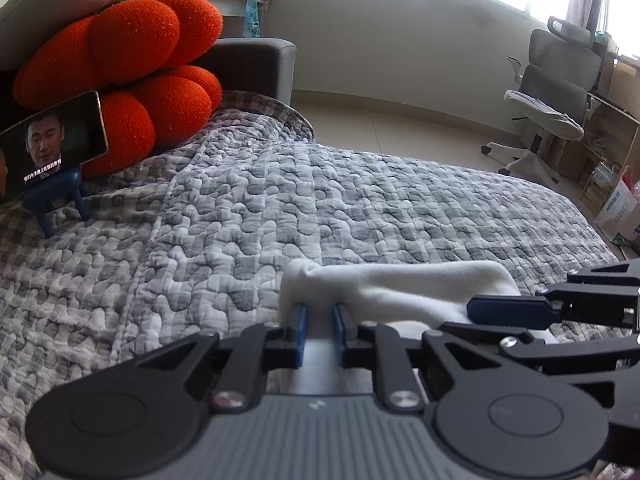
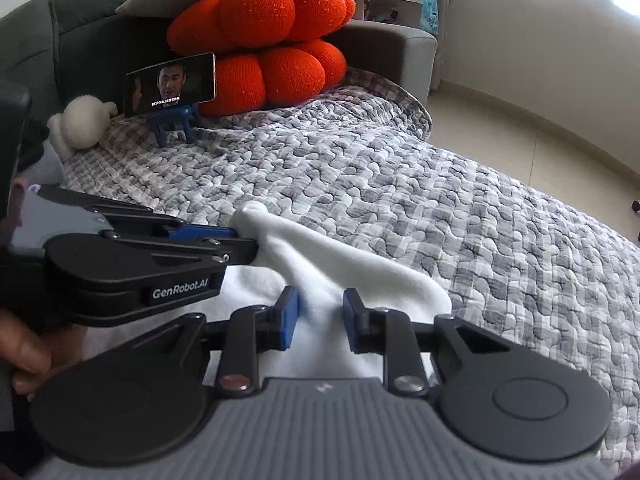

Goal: Fold clothes

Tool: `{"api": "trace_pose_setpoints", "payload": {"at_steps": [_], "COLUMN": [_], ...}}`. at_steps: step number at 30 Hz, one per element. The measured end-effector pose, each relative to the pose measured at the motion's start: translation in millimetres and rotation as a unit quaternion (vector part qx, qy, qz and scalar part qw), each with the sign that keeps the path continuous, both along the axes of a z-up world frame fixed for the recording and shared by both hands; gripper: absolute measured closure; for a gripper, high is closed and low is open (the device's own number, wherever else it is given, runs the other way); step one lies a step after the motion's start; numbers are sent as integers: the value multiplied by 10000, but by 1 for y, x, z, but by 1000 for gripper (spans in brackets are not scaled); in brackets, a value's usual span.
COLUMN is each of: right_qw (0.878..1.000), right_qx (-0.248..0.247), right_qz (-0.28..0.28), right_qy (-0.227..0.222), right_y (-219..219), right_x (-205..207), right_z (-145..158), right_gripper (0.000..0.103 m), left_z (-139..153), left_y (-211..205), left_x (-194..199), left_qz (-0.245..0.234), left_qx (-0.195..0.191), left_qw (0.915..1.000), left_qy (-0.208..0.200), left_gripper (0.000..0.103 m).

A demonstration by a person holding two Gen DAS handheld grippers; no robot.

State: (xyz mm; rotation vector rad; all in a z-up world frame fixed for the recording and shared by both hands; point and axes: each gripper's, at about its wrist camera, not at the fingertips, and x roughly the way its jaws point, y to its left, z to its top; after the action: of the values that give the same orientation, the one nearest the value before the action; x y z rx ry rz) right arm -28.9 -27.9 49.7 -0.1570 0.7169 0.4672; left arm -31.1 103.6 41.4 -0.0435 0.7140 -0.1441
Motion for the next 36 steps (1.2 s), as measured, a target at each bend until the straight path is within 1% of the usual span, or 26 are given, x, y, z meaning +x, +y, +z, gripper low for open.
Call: {"api": "trace_pose_setpoints", "payload": {"at_steps": [6, 8, 9, 12, 16, 19, 21, 24, 26, 27, 30, 35, 36], "right_qw": [9998, 9994, 9992, 9998, 9998, 9999, 9999, 9999, 9999, 9999, 10000, 9989, 9988], "right_qx": [115, 272, 327, 111, 56, -8, -31, -16, -40, -55, -29, 431, 436], "right_qz": [22, 86, 110, 64, 33, 42, 50, 49, 55, 58, 65, -144, -211], "right_qy": [-137, -196, -177, 129, 175, 149, 133, 144, 111, 91, 9, -76, -103], "right_y": [-5, -10, -12, -11, -8, -6, -6, -8, -8, -7, -8, -24, -26], "right_x": [-7, -13, -15, -10, -5, -6, -7, -7, -8, -8, -9, -6, -5], "right_z": [7, 12, 13, 1, -2, -1, -1, 0, 0, 0, 1, 10, 11], "right_gripper": [77, 77, 77, 78, 78, 78, 78, 78, 78, 78, 78, 78, 78], "left_z": [0, 0, -1, -1, 0, 4, 7, 10, 5, 2, 0, -1, -1], "left_y": [3, 3, 4, 4, 3, 7, 9, 20, 25, 25, 21, 18, 18], "left_x": [1, 2, 2, 3, 0, -7, -13, -26, -28, -27, -22, -23, -23], "left_qz": [10, 14, 16, 15, 40, 127, 188, 200, 204, 231, 256, 201, 190], "left_qx": [-83, -97, -104, -119, -120, -225, -297, -566, -714, -716, -563, -385, -357], "left_qw": [10000, 9999, 9999, 9999, 9999, 9996, 9993, 9979, 9972, 9972, 9981, 9991, 9992], "left_qy": [28, 36, 41, 51, 26, -65, -128, -226, -106, -27, 26, -33, -43], "left_gripper": [87, 87, 87, 87, 86, 86, 83, 82, 82, 81, 79, 79, 79]}}
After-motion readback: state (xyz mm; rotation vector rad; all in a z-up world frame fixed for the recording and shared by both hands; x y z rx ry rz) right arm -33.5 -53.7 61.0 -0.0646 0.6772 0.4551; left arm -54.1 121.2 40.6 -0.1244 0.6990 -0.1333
